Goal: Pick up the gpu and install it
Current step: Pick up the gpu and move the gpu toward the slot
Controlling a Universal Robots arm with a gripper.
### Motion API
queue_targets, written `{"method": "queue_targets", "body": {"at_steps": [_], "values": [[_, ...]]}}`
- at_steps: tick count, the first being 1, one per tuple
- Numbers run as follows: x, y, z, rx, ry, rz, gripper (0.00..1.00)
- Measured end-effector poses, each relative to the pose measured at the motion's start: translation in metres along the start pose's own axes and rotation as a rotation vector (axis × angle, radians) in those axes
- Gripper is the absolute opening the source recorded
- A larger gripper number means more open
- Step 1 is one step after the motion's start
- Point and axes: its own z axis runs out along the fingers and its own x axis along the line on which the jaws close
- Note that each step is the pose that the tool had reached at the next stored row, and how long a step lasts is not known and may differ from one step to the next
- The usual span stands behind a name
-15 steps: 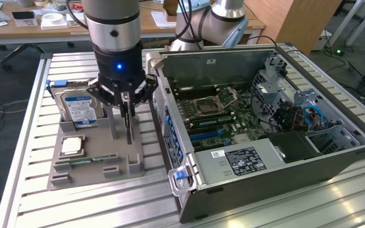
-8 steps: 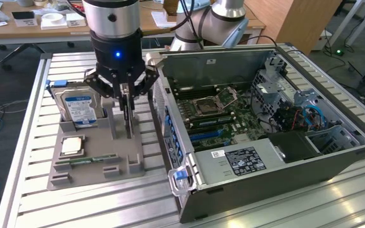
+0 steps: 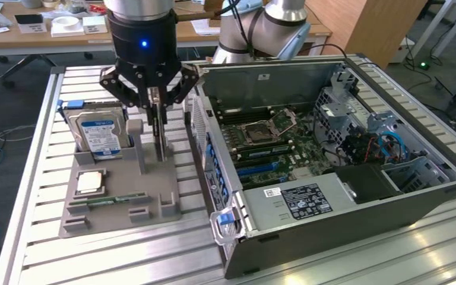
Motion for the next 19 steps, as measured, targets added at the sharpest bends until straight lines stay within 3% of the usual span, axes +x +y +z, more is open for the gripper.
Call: {"method": "queue_targets", "body": {"at_steps": [5, 19], "values": [[0.000, 0.0004, -0.0086, 0.0002, -0.0001, 0.000, 0.26], [-0.001, 0.0021, -0.0480, 0.0001, -0.0001, 0.000, 0.26]]}}
